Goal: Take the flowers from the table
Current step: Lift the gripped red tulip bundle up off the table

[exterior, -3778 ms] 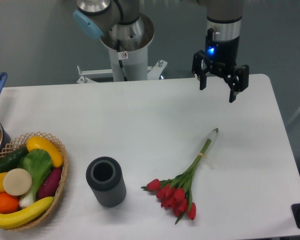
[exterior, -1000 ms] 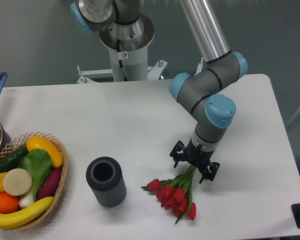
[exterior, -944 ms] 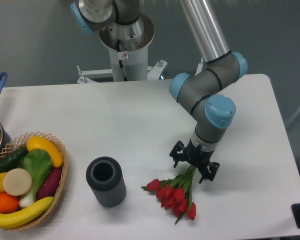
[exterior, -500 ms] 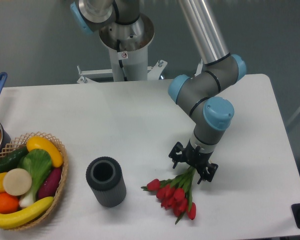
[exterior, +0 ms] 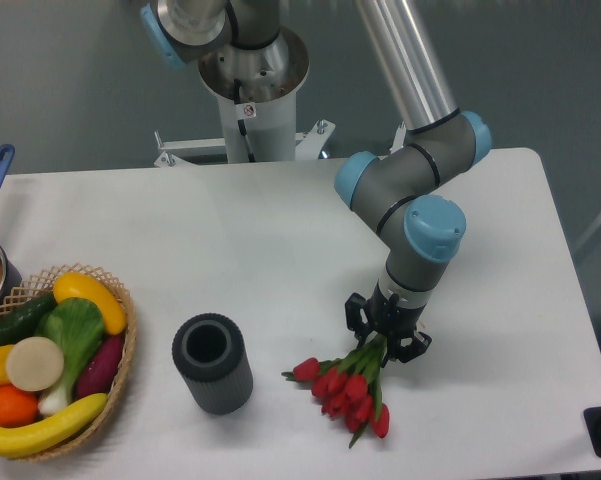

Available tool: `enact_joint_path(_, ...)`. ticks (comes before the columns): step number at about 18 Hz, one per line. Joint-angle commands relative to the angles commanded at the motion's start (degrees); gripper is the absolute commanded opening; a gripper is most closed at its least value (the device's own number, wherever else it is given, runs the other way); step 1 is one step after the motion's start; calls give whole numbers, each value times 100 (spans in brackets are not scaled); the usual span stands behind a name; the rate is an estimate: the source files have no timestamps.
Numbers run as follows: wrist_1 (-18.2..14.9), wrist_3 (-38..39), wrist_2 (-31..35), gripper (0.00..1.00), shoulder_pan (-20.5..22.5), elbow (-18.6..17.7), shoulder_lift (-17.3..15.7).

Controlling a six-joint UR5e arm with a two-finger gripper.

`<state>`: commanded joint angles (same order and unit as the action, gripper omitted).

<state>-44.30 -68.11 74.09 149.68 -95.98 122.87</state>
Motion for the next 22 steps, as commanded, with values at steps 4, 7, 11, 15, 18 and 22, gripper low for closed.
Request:
enact_joint_path(4, 0, 0, 0, 28, 0, 18, -9)
enact_joint_path(7, 0, 9, -9, 27, 0, 44, -9)
enact_joint_path(11, 0, 9, -18, 27, 18, 149, -184)
enact_joint_path(15, 0, 289, -236, 27, 61, 237, -544)
enact_joint_path(18, 0, 316, -605, 27, 149, 255, -825)
enact_joint_path(22, 0, 624, -1413, 27, 202, 264, -1204)
